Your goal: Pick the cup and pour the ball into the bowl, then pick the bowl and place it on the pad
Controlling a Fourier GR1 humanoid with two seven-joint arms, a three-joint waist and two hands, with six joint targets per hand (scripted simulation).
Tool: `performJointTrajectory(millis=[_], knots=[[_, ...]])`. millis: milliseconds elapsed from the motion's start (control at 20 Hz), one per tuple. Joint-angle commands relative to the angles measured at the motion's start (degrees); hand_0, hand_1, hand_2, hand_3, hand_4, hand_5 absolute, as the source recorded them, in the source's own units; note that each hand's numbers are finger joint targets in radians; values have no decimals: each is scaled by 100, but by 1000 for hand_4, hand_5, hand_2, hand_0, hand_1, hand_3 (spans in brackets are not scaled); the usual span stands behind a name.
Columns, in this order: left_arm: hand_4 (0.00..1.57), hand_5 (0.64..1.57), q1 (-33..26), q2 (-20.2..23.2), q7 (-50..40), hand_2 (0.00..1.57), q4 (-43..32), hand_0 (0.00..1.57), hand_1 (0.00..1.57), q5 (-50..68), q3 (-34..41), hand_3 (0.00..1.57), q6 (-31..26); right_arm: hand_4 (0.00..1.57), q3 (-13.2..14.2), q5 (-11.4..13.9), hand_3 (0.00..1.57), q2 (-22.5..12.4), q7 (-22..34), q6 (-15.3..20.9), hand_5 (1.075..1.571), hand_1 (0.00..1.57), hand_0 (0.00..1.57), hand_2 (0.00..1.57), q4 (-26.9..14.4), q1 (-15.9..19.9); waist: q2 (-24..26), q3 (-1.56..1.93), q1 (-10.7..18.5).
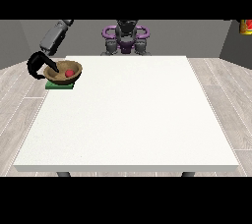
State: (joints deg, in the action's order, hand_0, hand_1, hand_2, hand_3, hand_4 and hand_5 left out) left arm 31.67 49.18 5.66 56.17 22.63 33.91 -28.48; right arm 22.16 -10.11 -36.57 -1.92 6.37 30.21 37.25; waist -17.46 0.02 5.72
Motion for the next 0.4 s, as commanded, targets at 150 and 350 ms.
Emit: performJointTrajectory(millis=[150,350], knots=[[1190,1569,-199,-548,-318,0,651,0,0,29,-332,0,381,0,-283,278,0,-205,180,-398,1407,0,0,0,-348,-34,450,4,32],[1190,1569,-338,-468,-229,0,-6,0,0,-233,-392,0,340,200,-571,382,0,-287,1041,-467,1375,0,0,0,196,367,1159,-12,-276]])
